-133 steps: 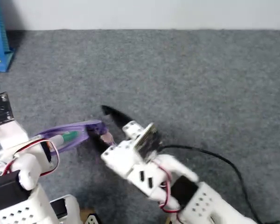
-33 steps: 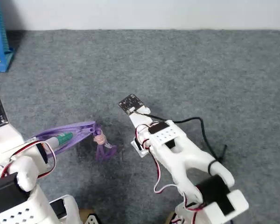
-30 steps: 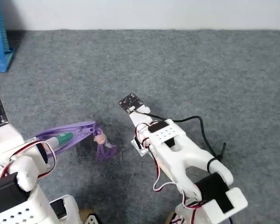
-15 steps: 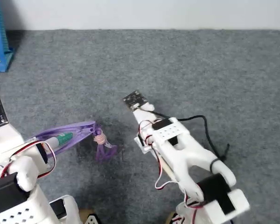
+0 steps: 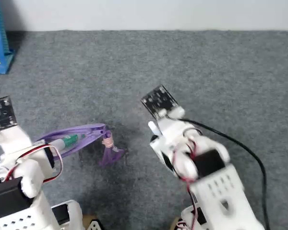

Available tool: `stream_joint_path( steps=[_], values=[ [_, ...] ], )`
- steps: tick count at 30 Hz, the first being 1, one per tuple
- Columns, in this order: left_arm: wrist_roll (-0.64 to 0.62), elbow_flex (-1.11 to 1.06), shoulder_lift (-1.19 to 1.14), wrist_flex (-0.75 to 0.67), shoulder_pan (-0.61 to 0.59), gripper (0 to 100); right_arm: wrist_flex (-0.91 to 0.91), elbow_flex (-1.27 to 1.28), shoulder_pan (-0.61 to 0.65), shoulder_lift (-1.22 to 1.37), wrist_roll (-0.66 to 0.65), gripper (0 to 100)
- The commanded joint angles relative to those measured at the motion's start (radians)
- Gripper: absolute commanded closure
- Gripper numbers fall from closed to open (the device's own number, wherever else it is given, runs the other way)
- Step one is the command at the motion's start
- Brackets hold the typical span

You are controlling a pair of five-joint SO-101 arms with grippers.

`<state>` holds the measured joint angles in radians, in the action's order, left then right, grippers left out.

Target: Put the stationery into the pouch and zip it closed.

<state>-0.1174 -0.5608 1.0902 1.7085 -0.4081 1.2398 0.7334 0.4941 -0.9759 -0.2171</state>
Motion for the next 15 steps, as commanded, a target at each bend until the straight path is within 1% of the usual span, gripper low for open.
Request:
stream_joint_path(
  steps=[1,3,6,10,12,15],
  values=[
    [0.006,0.039,-0.015,-0.006,0.048,99,0.012,-0.035,0.03,-0.17,-0.011,99.1],
    [0.006,0.041,-0.015,-0.006,0.066,99,0.004,-0.037,0.058,-0.239,-0.006,99.1],
    [0.006,0.038,-0.015,-0.006,0.071,99,0.004,-0.081,0.114,-0.312,0.044,99.1],
    [0.006,0.036,-0.015,-0.006,0.071,99,-0.001,-0.187,0.193,-0.338,0.109,99.1],
    [0.006,0.036,-0.015,-0.005,0.071,99,-0.053,-0.229,0.216,-0.341,0.14,99.1],
    [0.006,0.035,-0.015,0.0,0.071,99,-0.186,-0.264,0.225,-0.344,0.169,99.1]
  ],
)
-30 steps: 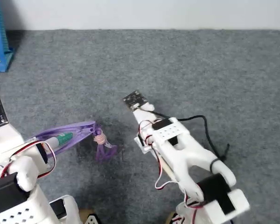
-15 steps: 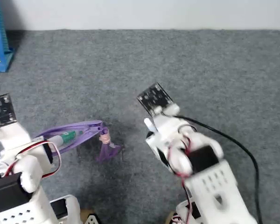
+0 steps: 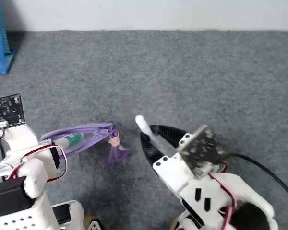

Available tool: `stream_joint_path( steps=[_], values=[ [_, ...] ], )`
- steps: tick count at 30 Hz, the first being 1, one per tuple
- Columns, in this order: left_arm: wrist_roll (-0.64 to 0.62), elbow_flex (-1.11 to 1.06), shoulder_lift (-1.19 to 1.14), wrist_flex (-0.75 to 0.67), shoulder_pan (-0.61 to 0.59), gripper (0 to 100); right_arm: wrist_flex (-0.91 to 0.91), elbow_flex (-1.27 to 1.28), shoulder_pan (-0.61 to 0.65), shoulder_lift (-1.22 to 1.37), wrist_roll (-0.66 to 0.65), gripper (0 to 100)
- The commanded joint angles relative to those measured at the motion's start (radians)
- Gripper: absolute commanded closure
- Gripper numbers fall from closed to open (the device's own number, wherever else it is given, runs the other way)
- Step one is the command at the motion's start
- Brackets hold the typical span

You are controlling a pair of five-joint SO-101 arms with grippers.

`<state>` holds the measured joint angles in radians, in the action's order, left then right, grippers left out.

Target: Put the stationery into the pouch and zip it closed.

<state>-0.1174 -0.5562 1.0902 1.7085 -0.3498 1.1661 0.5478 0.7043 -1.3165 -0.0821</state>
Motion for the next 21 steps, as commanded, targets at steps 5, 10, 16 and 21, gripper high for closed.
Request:
stream_joint_path(
  steps=[5,10,16,21],
  values=[
    [0.006,0.03,-0.011,0.0,0.011,99,-0.358,-0.077,0.018,0.002,0.132,99.1],
    [0.006,0.03,-0.011,0.0,0.011,99,-0.572,-0.015,0.099,0.002,0.19,99.1],
    [0.006,0.028,-0.009,0.002,0.011,99,-0.926,0.183,0.165,0.002,0.189,99.1],
    [0.006,0.028,-0.009,0.002,0.011,99,-1.167,0.339,0.168,0.002,0.19,99.1]
  ],
)
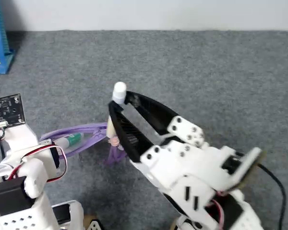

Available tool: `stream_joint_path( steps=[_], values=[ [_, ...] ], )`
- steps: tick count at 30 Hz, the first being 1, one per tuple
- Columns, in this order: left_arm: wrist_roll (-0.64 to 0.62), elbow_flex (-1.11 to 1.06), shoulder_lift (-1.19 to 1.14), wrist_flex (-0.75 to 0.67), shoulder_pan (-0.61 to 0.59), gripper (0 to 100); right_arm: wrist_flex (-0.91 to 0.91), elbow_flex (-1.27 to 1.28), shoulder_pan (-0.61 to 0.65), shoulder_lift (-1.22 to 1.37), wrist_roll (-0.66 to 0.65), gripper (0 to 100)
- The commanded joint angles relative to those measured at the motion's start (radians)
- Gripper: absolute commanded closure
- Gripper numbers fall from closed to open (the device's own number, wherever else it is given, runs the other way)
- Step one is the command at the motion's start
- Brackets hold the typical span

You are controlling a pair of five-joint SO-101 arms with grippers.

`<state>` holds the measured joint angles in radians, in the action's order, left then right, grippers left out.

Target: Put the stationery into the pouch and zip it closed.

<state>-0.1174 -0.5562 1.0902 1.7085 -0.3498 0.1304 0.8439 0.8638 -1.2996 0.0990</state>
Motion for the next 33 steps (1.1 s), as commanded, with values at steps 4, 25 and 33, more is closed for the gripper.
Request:
stream_joint_path(
  steps=[4,25,33],
  values=[
    [0.006,0.028,-0.009,0.002,0.011,99,-0.24,0.135,0.044,-0.015,0.008,99.1],
    [0.006,0.013,-0.009,0.002,0.012,99,-0.527,0.267,0.128,0.153,0.0,99.1],
    [0.006,0.013,-0.009,0.002,0.011,99,-0.636,0.242,0.101,0.364,-0.008,99.1]
  ],
)
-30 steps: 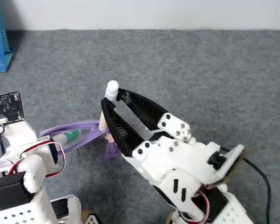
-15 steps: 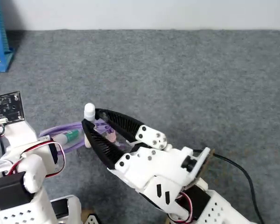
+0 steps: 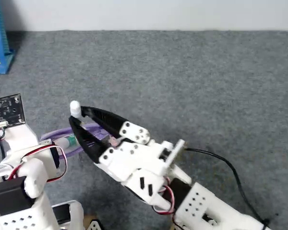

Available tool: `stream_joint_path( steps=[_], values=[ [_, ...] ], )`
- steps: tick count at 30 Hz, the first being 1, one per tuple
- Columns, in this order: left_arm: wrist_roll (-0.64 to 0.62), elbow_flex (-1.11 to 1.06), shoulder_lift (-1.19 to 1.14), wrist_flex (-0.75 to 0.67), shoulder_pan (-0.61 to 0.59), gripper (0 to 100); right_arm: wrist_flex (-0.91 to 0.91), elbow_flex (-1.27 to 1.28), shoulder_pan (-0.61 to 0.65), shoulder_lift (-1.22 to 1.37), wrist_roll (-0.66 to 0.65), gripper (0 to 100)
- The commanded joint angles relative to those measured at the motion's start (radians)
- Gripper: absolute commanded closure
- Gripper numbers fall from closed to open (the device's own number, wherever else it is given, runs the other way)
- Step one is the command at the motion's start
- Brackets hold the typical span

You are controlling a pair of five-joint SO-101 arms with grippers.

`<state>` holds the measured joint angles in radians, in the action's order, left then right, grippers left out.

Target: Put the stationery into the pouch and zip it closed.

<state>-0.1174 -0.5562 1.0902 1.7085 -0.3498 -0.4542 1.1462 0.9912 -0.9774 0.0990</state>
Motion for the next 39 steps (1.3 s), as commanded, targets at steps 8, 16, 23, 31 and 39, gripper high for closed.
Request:
stream_joint_path(
  steps=[8,16,23,31,39],
  values=[
    [0.006,0.013,-0.009,0.002,0.011,99,-0.065,0.068,-0.044,0.094,-0.121,98.8],
    [0.006,0.013,-0.009,0.002,0.011,99,0.343,0.005,0.065,-0.062,-0.216,74.2],
    [0.006,0.013,-0.009,0.002,0.011,99,0.613,-0.057,0.116,-0.263,-0.169,81.3],
    [0.006,0.013,-0.009,0.002,0.011,99,1.027,-0.055,-0.077,-0.449,-0.086,95.0],
    [0.006,0.013,-0.009,0.002,0.011,99,1.254,-0.046,-0.124,-0.481,-0.025,74.8]
  ],
)
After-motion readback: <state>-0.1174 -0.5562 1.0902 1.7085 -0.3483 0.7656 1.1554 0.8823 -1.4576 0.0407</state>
